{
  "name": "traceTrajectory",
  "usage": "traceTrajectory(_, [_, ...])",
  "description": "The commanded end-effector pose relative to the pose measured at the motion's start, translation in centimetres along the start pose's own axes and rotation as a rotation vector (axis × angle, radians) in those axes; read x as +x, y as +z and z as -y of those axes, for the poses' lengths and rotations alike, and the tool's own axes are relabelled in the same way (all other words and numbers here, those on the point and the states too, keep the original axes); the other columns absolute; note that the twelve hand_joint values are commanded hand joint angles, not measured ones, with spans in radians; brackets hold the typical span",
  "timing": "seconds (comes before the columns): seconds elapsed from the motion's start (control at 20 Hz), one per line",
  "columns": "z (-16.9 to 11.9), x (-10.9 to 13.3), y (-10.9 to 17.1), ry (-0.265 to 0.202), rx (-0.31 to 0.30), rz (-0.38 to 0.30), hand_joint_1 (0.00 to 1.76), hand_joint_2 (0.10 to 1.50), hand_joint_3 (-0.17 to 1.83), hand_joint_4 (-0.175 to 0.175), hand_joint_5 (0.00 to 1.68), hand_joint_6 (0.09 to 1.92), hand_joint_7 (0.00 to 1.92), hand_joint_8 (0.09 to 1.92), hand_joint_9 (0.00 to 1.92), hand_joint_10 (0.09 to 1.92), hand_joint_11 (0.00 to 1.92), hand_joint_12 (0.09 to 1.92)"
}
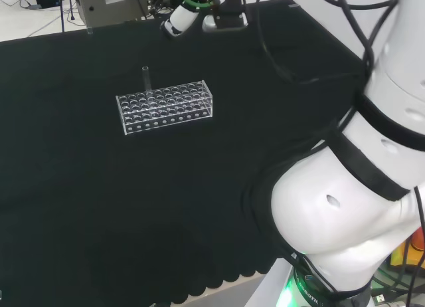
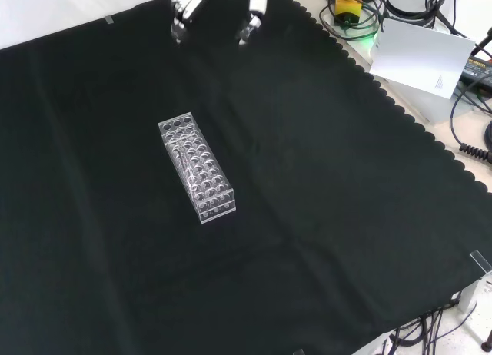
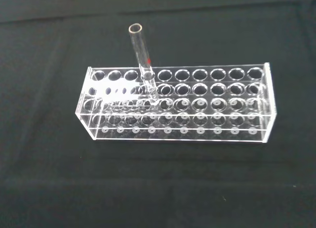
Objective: Pick up the test tube.
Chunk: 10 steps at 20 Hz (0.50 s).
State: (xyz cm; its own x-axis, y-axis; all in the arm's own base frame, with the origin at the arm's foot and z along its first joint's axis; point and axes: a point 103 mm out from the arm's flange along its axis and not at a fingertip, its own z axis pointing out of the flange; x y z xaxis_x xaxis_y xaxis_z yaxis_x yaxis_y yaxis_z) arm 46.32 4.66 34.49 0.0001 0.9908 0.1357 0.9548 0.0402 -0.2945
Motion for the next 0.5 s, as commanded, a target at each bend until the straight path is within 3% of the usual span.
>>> traceTrajectory(0.05, [-6.0,0.5,2.1,0.003,0.011,-0.031,0.77,0.7,0.58,-0.106,0.34,0.09,0.34,0.85,0.37,0.9,0.29,1.52])
traceTrajectory(0.5, [-11.9,-0.1,5.8,-0.003,0.088,0.001,0.78,0.7,0.59,-0.109,0.36,0.09,0.36,0.85,0.4,0.89,0.31,1.51])
